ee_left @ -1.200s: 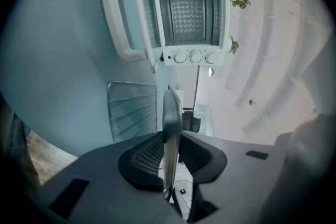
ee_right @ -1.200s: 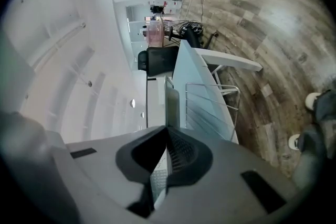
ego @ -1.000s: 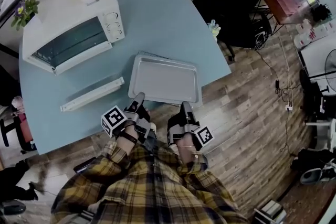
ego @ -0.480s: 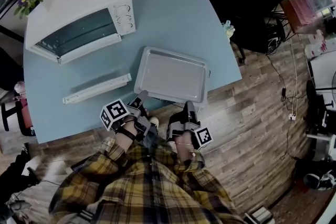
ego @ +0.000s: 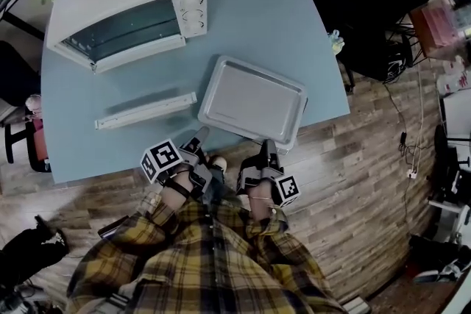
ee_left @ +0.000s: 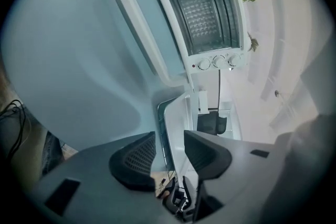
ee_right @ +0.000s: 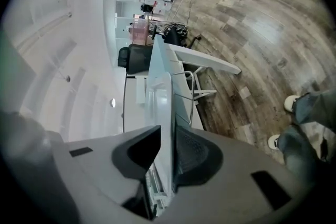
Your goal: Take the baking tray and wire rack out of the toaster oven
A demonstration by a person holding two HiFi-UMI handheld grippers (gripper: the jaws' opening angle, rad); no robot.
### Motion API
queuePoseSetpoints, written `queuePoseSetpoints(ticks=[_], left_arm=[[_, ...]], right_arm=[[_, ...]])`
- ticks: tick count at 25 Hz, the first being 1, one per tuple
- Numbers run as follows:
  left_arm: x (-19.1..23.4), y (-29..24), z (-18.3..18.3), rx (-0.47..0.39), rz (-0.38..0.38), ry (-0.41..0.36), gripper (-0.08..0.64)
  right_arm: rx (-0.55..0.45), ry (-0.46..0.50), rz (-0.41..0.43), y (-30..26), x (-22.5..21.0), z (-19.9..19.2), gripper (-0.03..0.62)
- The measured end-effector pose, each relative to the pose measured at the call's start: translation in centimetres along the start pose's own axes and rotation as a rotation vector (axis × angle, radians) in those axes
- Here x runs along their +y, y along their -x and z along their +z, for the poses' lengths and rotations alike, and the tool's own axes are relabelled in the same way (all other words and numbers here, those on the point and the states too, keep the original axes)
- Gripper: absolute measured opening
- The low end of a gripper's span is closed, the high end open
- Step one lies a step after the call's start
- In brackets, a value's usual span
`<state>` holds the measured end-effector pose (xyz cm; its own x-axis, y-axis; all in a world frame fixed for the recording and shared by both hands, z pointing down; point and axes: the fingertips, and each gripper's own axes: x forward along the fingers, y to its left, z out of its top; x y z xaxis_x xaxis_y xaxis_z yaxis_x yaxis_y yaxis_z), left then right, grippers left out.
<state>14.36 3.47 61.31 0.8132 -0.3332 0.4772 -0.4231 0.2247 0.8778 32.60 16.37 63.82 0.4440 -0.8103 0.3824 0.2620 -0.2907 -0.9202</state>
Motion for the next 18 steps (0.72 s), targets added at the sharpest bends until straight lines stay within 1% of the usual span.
queuePoseSetpoints(ticks=[2,3,5,7,10,14,16,18], left_arm=[[-0.1,0.5,0.0,-0.009,-0.011,-0.004,0.158],[-0.2,0.8,0.1,-0.016,-0.017,-0.007,0.158],[-0.5,1.6,0.6,-0.038,-0.035,-0.012,0.158],[-1.2,2.4,1.1,-0.066,-0.058,-0.021,0.158],[-2.5,4.0,2.1,-0.098,-0.104,-0.042,0.158],[-4.5,6.2,5.1,-0.145,-0.169,-0.073,0.158],[-5.4,7.5,7.2,-0.169,-0.193,-0.084,0.158],[-6.5,8.8,9.6,-0.198,-0.216,-0.104,0.158]], right_arm=[[0.026,0.02,0.011,0.3,-0.1,-0.2,0.098],[0.042,0.029,0.015,0.5,-0.1,-0.4,0.105],[0.079,0.028,0.017,0.9,1.0,-1.7,0.131],[0.126,0.039,0.018,1.2,2.0,-3.1,0.144],[0.204,0.089,0.031,1.5,3.5,-5.4,0.144],[0.323,0.204,0.086,0.9,6.6,-9.9,0.153],[0.378,0.284,0.136,0.1,8.9,-12.5,0.153],[0.416,0.389,0.198,-0.9,11.5,-15.0,0.153]])
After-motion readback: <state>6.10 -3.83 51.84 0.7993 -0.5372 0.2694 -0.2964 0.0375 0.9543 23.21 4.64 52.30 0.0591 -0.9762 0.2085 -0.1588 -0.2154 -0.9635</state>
